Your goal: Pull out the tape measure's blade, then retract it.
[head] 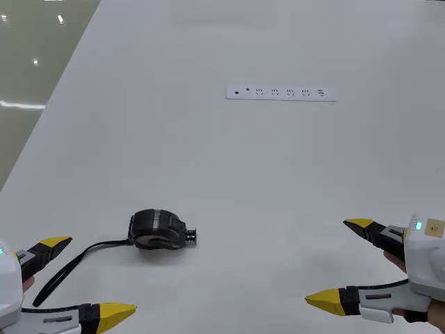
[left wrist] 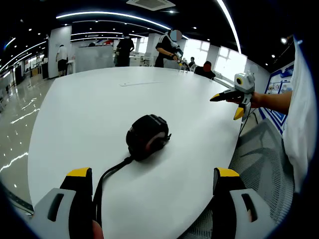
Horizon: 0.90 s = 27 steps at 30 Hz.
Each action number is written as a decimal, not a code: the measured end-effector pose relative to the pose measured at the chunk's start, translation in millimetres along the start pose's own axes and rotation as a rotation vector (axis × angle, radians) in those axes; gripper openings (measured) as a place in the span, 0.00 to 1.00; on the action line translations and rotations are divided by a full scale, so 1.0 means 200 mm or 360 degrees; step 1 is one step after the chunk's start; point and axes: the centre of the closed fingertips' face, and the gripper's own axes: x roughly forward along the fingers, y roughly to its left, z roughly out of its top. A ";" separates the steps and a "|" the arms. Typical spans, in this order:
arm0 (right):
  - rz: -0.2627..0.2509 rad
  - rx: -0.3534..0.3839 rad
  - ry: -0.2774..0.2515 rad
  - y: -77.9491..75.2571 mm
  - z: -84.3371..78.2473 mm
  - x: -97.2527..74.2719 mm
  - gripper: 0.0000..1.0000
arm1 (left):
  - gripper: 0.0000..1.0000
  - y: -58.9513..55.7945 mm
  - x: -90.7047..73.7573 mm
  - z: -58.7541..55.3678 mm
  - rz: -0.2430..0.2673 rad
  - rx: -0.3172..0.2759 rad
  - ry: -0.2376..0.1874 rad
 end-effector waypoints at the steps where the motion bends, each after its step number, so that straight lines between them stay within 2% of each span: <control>1: 0.0003 -0.0002 0.0007 0.00 -0.01 0.00 0.92 | 0.99 0.00 0.00 0.00 -0.0003 -0.0002 -0.0001; 7: 0.0006 0.0002 0.0017 0.00 -0.03 0.00 0.92 | 0.99 0.00 0.00 -0.01 -0.0010 -0.0002 0.0012; 17: 0.0008 -0.0001 0.0007 0.00 -0.01 0.01 0.93 | 0.98 0.01 0.02 0.02 -0.0014 0.0041 0.0014; 20: 0.0018 -0.0013 -0.0013 0.00 0.01 0.03 0.91 | 0.96 0.01 0.03 0.01 -0.0013 0.0037 0.0028; 24: 0.0046 -0.0017 0.0011 0.01 0.01 0.06 0.87 | 0.90 0.01 0.04 0.01 -0.0030 0.0053 0.0043; 27: 0.0055 -0.0028 0.0022 0.01 0.00 0.08 0.89 | 0.88 0.01 0.06 0.02 -0.0050 0.0074 0.0051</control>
